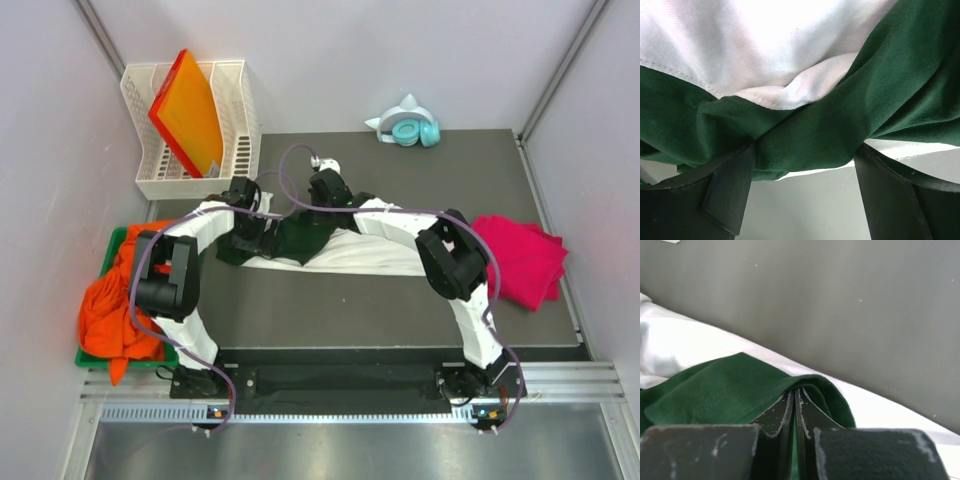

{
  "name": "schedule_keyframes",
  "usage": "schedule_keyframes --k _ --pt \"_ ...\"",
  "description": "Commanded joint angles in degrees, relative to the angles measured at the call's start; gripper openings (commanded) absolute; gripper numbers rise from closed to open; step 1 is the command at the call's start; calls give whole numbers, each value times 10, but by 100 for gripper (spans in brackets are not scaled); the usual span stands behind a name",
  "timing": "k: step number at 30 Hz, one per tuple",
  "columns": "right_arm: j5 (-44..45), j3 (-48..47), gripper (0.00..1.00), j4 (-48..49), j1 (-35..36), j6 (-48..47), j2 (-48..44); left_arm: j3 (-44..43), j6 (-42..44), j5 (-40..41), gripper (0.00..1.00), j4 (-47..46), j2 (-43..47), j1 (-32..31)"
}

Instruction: Fold and stack the t-shirts

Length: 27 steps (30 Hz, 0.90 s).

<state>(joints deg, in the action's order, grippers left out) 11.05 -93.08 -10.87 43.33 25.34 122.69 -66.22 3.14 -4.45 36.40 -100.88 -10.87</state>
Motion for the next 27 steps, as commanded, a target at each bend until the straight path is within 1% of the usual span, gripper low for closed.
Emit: schedule_keyframes --k 1,6,9,15,20,24,27 --pt "-5 -24 0 16 -19 13 15 8 6 20 83 14 8 2" --pt "-18 -3 0 30 -45 32 18 13 12 23 83 22 10 2" --pt "-29 -7 0 25 -57 42 27 14 15 23 83 28 12 2" --pt "-18 -23 0 9 -62 20 24 14 22 27 83 38 23 2" --pt "-9 4 0 22 -62 3 -37 13 24 24 83 39 26 2" --pt "-15 24 0 16 -50 -11 -87 -3 28 0 83 42 49 2" --pt "-21 38 0 20 -31 -18 -126 -23 22 -38 83 38 76 2"
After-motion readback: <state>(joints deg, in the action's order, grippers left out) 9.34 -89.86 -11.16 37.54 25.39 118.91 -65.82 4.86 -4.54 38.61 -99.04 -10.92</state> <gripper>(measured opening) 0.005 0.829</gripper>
